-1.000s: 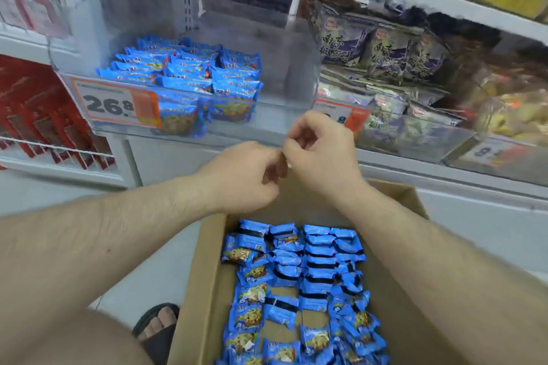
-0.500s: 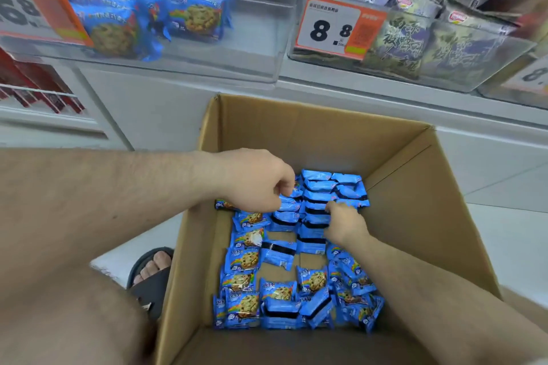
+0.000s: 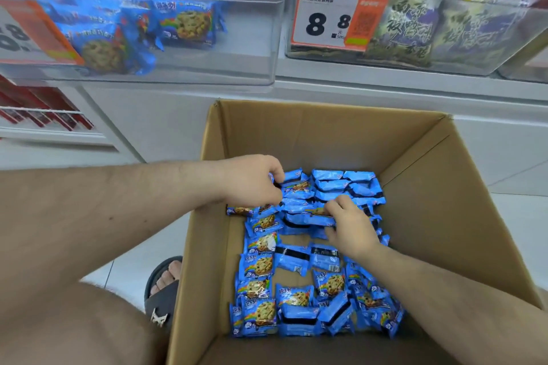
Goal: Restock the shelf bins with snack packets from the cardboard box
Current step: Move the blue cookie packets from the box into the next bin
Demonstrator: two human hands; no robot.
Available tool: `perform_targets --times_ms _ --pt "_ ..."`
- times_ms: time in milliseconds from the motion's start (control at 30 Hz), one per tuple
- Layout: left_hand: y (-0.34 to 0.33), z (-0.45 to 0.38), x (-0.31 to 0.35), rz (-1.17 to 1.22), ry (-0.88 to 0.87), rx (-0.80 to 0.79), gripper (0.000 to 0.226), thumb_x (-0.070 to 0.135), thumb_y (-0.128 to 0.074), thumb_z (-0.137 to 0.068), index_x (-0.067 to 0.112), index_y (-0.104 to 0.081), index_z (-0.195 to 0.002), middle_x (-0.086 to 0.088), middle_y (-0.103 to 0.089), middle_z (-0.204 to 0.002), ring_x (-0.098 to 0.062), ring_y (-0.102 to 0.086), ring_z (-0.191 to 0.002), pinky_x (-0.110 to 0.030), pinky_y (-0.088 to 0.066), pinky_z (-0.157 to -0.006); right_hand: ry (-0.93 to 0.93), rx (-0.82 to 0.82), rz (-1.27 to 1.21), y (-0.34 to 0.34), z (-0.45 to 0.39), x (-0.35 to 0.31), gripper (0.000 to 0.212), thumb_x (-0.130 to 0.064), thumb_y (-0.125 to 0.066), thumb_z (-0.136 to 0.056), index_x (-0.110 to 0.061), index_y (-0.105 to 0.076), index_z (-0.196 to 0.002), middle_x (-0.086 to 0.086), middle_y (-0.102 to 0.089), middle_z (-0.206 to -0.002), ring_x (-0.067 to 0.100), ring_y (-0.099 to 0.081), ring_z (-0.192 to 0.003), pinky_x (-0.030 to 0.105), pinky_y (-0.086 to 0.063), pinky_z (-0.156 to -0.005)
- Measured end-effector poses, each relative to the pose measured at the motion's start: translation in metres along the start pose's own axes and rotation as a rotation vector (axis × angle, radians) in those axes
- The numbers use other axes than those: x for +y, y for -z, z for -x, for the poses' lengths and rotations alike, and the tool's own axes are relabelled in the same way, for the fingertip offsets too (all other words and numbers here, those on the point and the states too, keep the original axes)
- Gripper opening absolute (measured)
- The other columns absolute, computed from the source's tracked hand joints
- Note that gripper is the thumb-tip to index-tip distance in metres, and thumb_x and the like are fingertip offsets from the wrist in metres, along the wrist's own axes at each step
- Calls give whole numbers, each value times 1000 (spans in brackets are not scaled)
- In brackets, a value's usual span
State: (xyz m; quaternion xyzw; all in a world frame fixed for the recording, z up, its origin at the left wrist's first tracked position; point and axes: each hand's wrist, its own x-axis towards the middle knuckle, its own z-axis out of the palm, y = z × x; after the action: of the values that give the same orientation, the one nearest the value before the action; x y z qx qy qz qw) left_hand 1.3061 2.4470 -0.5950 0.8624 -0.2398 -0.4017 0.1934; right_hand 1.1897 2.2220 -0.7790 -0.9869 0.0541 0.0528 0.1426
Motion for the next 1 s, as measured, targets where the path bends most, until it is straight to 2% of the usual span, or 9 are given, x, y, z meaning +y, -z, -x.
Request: perform_targets --times_ms 100,200,300,433,533,600,667,767,1000 --pt "4 0 -3 84 112 -19 64 40 -70 -82 25 -38 -135 -8 -68 -108 -21 -62 -87 -38 -53 -79 308 359 -105 31 -3 -25 42 1 -74 -64 -13 -47 -94 3 -39 -95 30 -48 -67 38 -45 -53" --pt "2 4 2 327 170 -58 80 51 -75 -77 30 -31 -141 -3 -58 -112 -16 -60 -97 -32 -58 -78 449 588 -193 58 -3 -56 29 -11 -59 -71 -15 -47 -98 3 -37 -99 26 -45 -77 36 -46 -59" --pt "-4 1 9 744 177 -61 61 28 -77 -82 25 -45 -133 -4 -58 -120 -21 -68 -97 -33 -61 -72 532 663 -267 69 -8 -78 30 -13 -54 -72 -16 -49 -102 3 -38 -103 22 -44 -86 32 -46 -69" --pt "-6 -7 2 732 109 137 36 6 -77 -79 30 -62 -101 -8 -57 -119 -20 -65 -79 -21 -52 -53 308 510 -249 53 -26 -47 42 -5 -63 -67 -12 -50 -106 7 -44 -108 25 -50 -97 29 -44 -82" --pt "-3 -8 -8 587 26 176 41 4 -78 -78 35 -61 -98 -2 -54 -119 -20 -66 -76 -22 -53 -57 -23 236 31 28 -29 11 31 -4 -64 -71 -9 -62 -101 7 -57 -100 35 -57 -94 38 -43 -77" --pt "-2 -9 -12 499 -14 165 46 3 -78 -77 40 -60 -97 -1 -59 -116 -23 -69 -86 -35 -60 -68 -153 41 175 13 -26 32 36 -19 -62 -82 -17 -60 -118 2 -59 -112 30 -52 -110 39 -38 -88" --pt "-1 -10 -14 430 -23 149 49 3 -79 -76 43 -59 -96 0 -63 -110 -25 -68 -93 -46 -59 -78 -186 -79 252 -2 -25 39 43 -33 -59 -88 -22 -51 -129 -1 -56 -123 25 -45 -120 38 -34 -96" --pt "1 -11 -18 415 -35 126 51 0 -78 -76 43 -59 -98 1 -66 -106 -20 -68 -93 -43 -59 -79 -191 -140 326 -23 -29 36 48 -43 -59 -91 -23 -43 -132 0 -49 -130 25 -41 -123 39 -32 -101" --pt "4 -11 -22 476 -38 102 52 -7 -73 -78 38 -60 -101 -6 -64 -108 -22 -70 -85 -36 -61 -68 -146 -121 448 -39 -25 33 35 -16 -56 -89 -22 -47 -123 3 -49 -121 27 -42 -114 40 -27 -98"
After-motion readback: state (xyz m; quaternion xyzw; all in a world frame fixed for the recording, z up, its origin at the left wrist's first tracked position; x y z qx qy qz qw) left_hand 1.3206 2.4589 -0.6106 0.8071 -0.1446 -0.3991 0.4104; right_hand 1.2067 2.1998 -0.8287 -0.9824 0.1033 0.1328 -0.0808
